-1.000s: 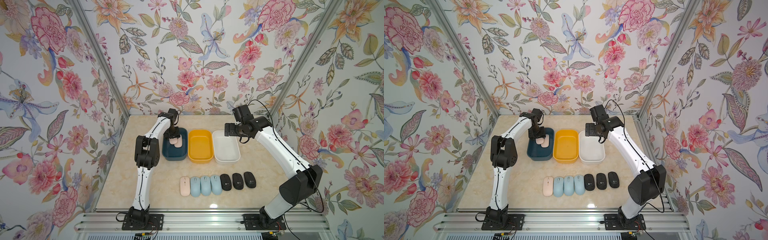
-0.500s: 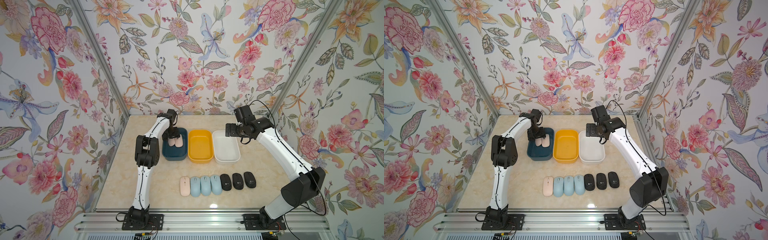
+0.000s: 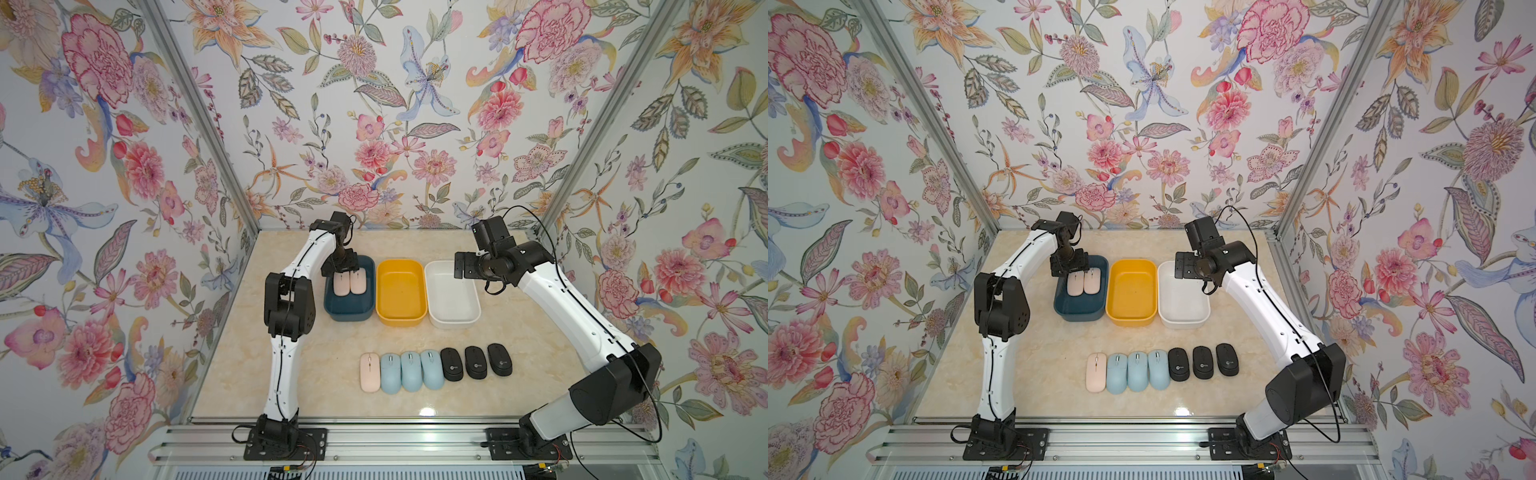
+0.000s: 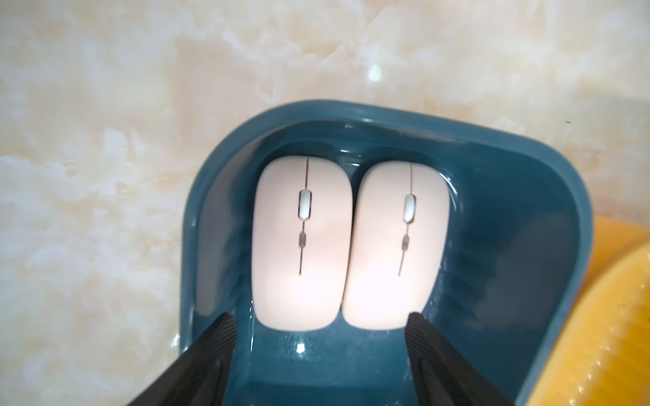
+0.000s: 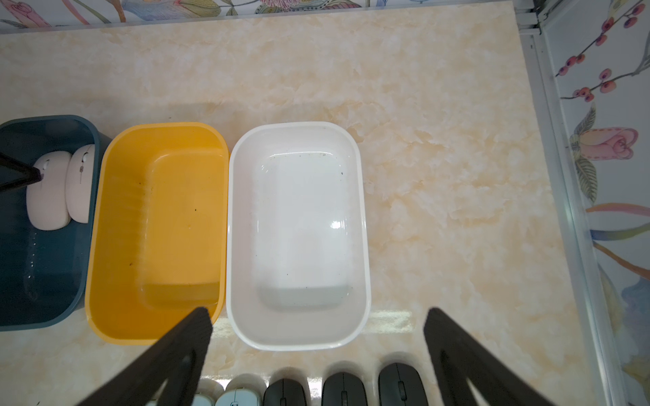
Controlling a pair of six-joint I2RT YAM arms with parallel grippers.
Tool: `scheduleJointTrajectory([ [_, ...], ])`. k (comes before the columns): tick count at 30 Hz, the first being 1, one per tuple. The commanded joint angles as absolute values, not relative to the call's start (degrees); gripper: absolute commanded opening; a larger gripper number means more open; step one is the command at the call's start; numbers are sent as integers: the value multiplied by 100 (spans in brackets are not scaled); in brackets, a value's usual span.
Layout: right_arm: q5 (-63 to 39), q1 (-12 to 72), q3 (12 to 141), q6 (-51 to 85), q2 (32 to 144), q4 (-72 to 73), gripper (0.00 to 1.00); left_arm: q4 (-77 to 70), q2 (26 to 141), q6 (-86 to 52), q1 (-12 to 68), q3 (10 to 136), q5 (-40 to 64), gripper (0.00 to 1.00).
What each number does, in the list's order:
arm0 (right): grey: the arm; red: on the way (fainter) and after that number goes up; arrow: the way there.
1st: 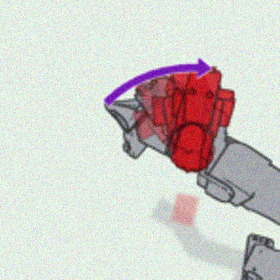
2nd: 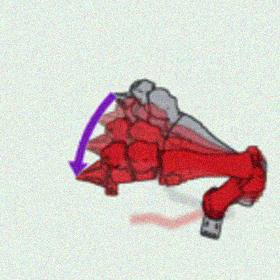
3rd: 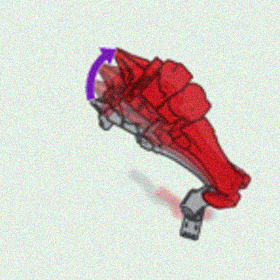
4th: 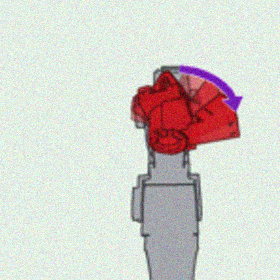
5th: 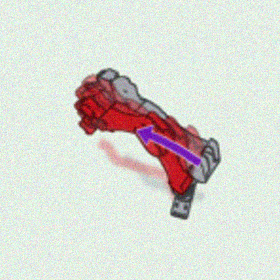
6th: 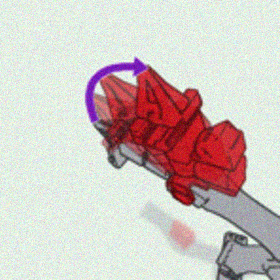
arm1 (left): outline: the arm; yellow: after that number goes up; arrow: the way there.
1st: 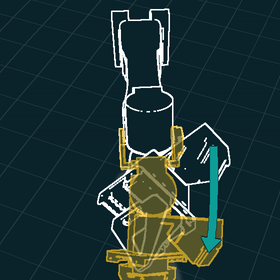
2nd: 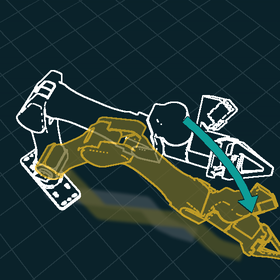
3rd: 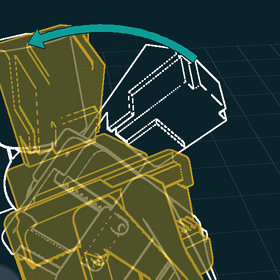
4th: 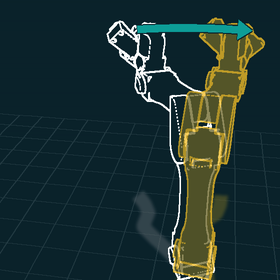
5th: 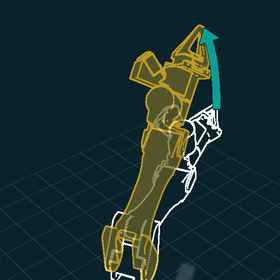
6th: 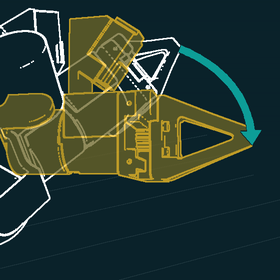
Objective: Place the mice by color into the storage box
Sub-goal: Place the mouse in the storage box, then pick up the mouse from the center of the board.
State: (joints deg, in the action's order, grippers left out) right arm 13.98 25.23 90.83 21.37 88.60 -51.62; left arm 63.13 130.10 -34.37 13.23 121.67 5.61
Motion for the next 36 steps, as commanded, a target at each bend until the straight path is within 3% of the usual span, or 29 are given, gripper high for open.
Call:
scheduleJointTrajectory([
  [1,1529,2474,9105,2044,8709,-5255,99,6697,12028,-3340,1427,11773,420,78],
  [7,1420,2503,9233,2197,8767,-5388,98,6631,10709,-3605,1947,10082,124,78],
  [16,2014,3067,9701,2803,8902,-6051,97,5658,9030,-4250,2862,7171,876,79],
  [24,2346,3398,9570,3000,8759,-5949,97,5361,7486,-5117,3369,5634,872,81],
  [30,2228,3472,8853,2806,8577,-5307,98,4904,7325,-5607,3920,5108,777,83],
  [36,2242,3456,8489,2573,8302,-5002,99,4489,7925,-5971,4590,5097,597,83],
])
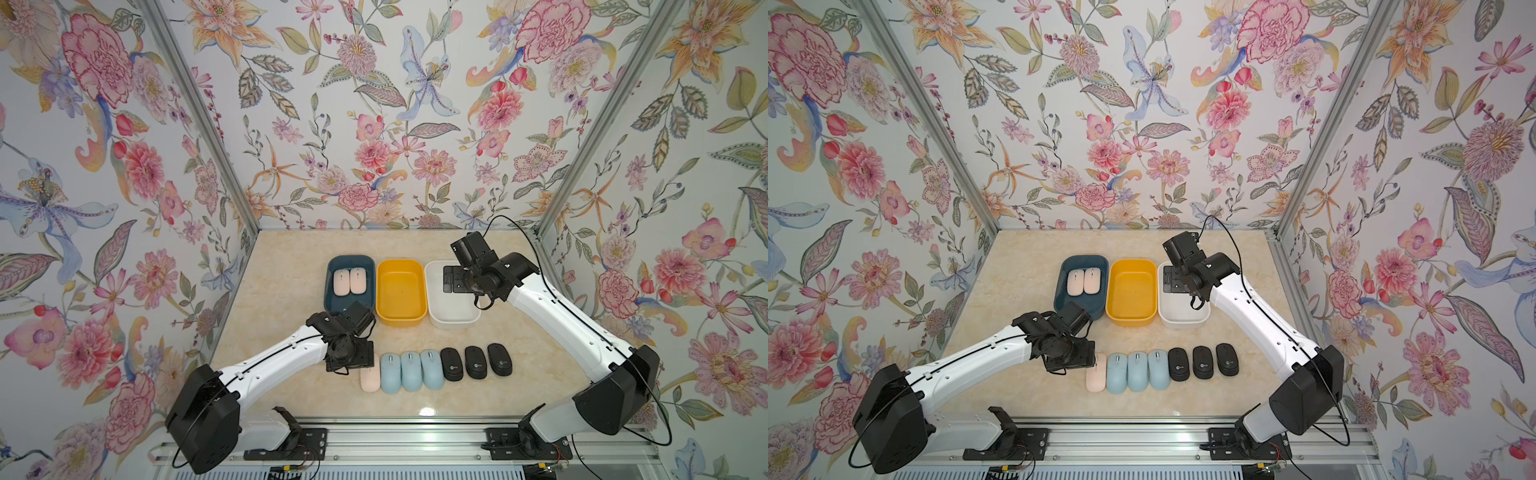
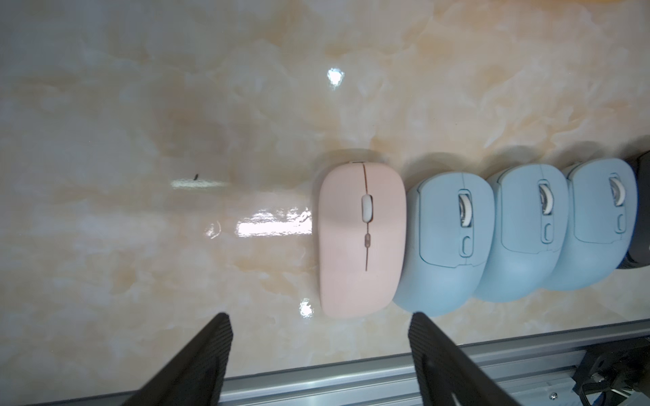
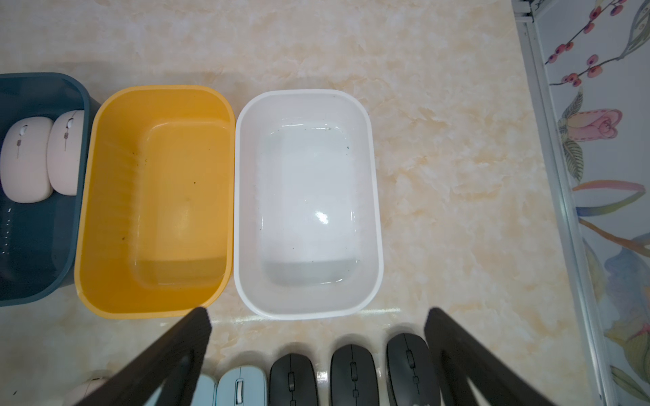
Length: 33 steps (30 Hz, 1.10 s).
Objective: Place the mice by color into the storage box
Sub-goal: Pick up the mouse from the center of the board.
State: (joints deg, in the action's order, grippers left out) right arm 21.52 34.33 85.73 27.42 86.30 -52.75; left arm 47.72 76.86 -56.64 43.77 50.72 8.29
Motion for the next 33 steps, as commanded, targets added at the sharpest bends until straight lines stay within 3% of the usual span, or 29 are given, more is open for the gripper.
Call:
scheduleJointTrajectory([
  [1,2241,3454,8467,2520,8281,-4987,99,4457,8082,-6006,4682,5137,577,83],
  [10,2185,3377,8012,2334,7896,-4951,99,4327,9094,-6275,5110,5422,360,83],
  [33,1916,3183,7641,2345,7576,-4944,99,4288,9639,-6407,5197,5449,232,80],
])
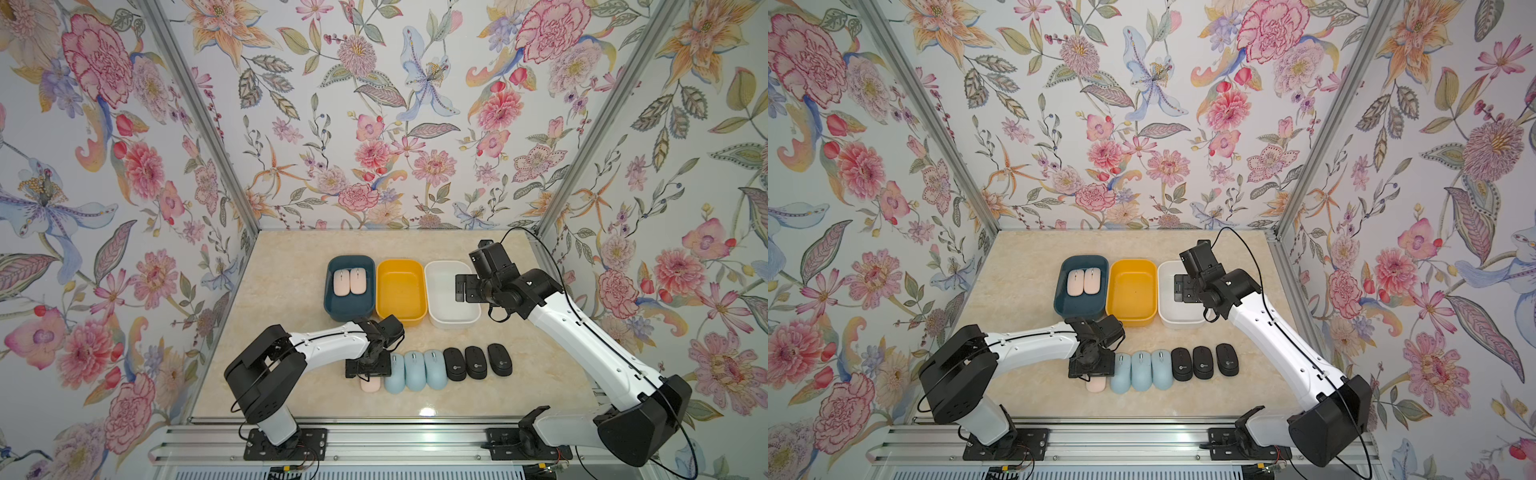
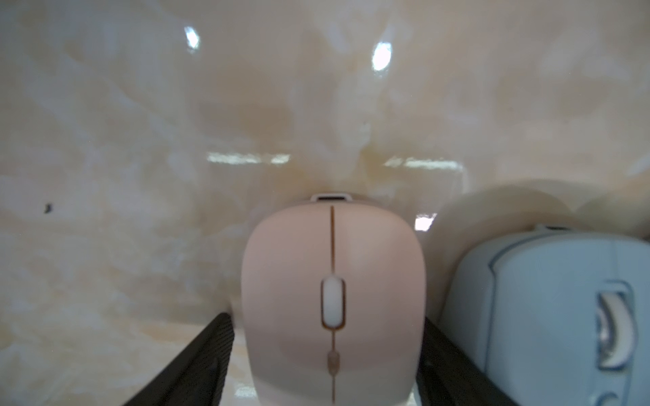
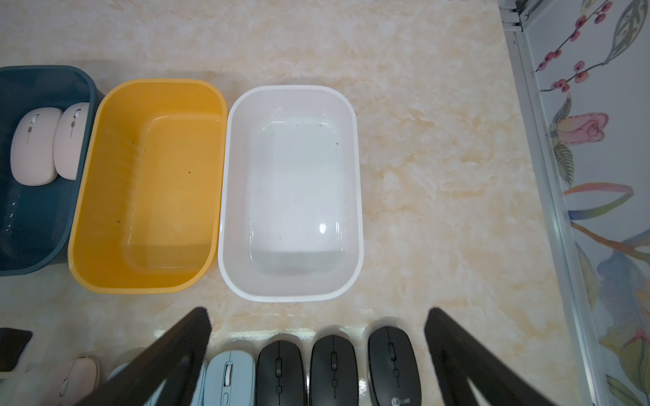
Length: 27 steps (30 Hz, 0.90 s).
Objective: Place the mice by color into the storage box
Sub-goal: Pick up the mouse from the center of the board.
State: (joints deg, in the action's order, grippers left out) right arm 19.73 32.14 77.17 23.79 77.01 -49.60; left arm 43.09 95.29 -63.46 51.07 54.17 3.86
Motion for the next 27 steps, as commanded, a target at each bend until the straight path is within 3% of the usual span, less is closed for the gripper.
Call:
scheduleJointTrajectory([
  [1,1912,3182,7639,2333,7576,-4939,99,4281,9641,-6431,5195,5434,224,80],
  [5,1860,3173,7638,2307,7593,-4922,99,4189,9633,-6515,5199,5296,309,68],
  [12,1794,3155,7699,2271,7637,-4867,99,4166,9410,-6558,5196,5164,355,58],
  [21,1784,3140,7658,2270,7580,-4852,99,4303,8851,-6786,5186,5077,331,56],
  [27,1683,3130,7762,2304,7598,-4886,99,4921,8523,-6774,5077,5661,45,56],
])
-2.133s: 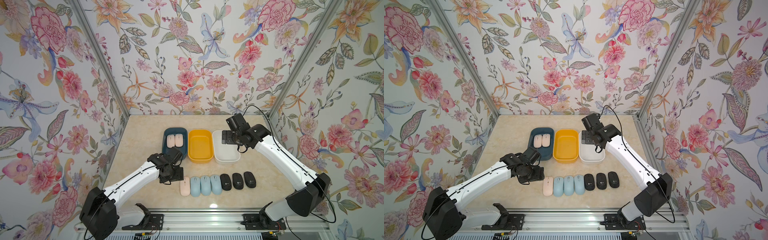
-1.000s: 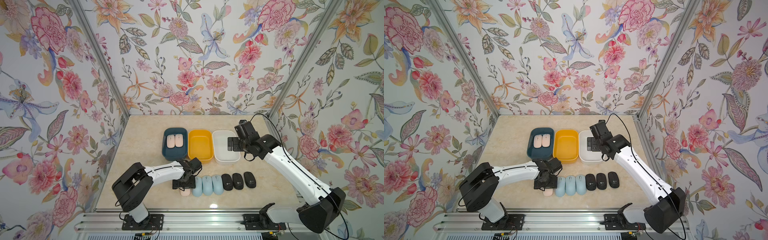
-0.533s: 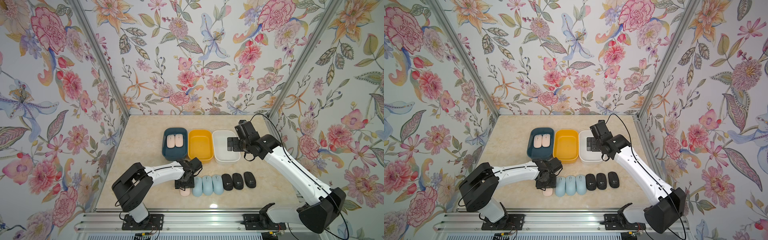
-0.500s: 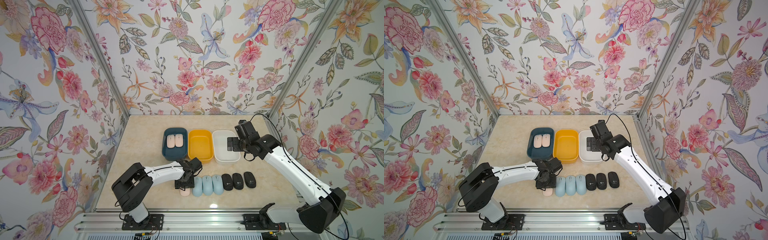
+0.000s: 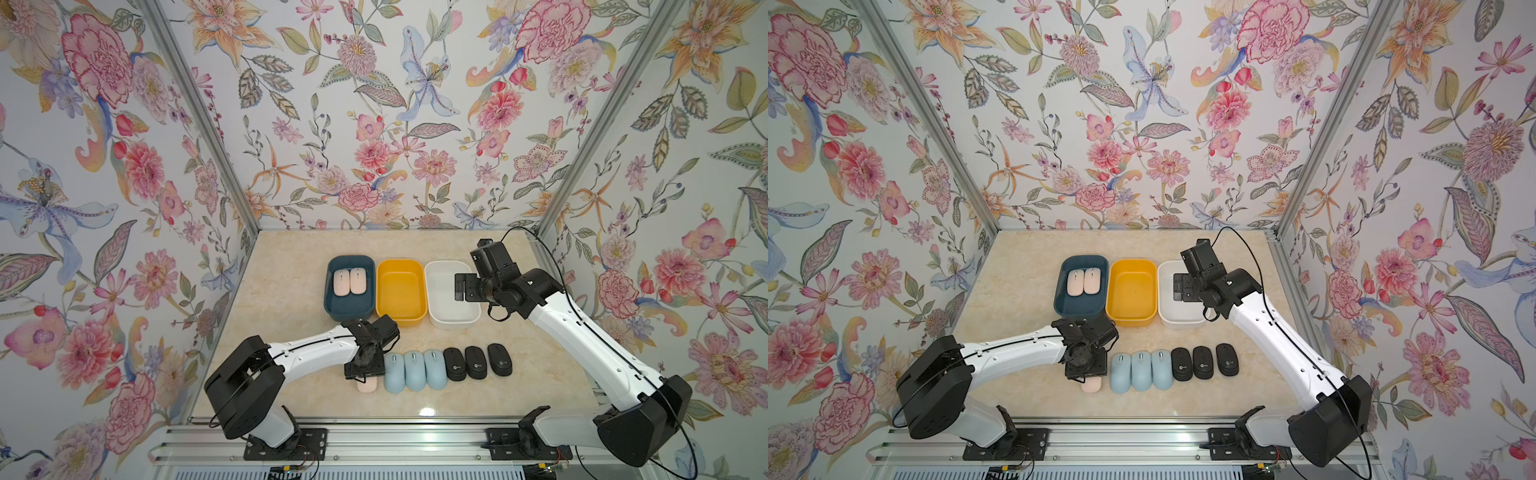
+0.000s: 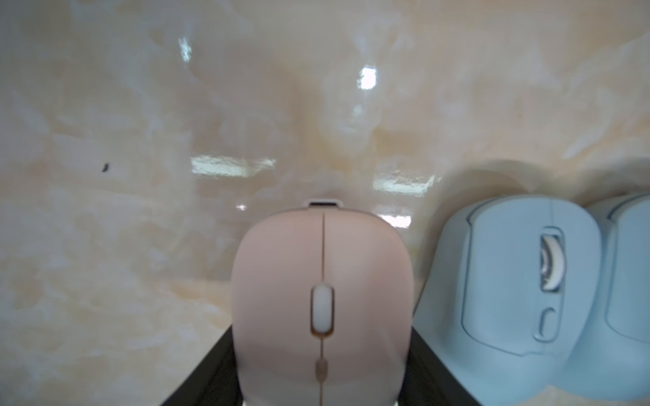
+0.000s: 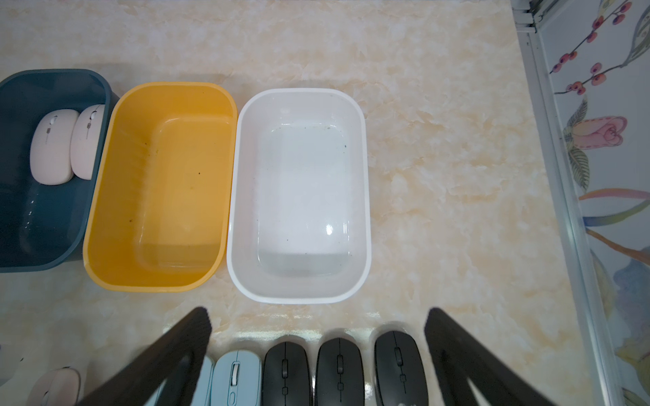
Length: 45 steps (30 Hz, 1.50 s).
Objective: Place the mice by color into the storage box
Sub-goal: Pick up the mouse from the center of the board, then place the mouse in the storage box.
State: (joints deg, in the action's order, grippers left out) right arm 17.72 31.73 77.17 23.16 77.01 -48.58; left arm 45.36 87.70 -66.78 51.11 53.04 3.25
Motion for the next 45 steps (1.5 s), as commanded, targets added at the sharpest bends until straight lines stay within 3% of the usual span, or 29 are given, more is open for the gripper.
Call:
scheduleJointTrajectory([
  [1,1683,3129,7816,2312,7610,-4898,99,5022,8450,-6744,5000,5810,12,56],
  [8,1620,3111,8172,2268,7651,-4955,99,5535,8415,-5954,3968,7059,-51,58],
  [16,1674,3000,8197,2172,7542,-5039,99,5778,9394,-5019,3016,8402,15,60],
  [31,1626,2631,7868,2092,7149,-5227,98,5772,11535,-4416,2237,10326,244,60],
  [45,1670,2533,7709,2136,7163,-5243,99,5773,12643,-4222,1973,10880,407,60],
])
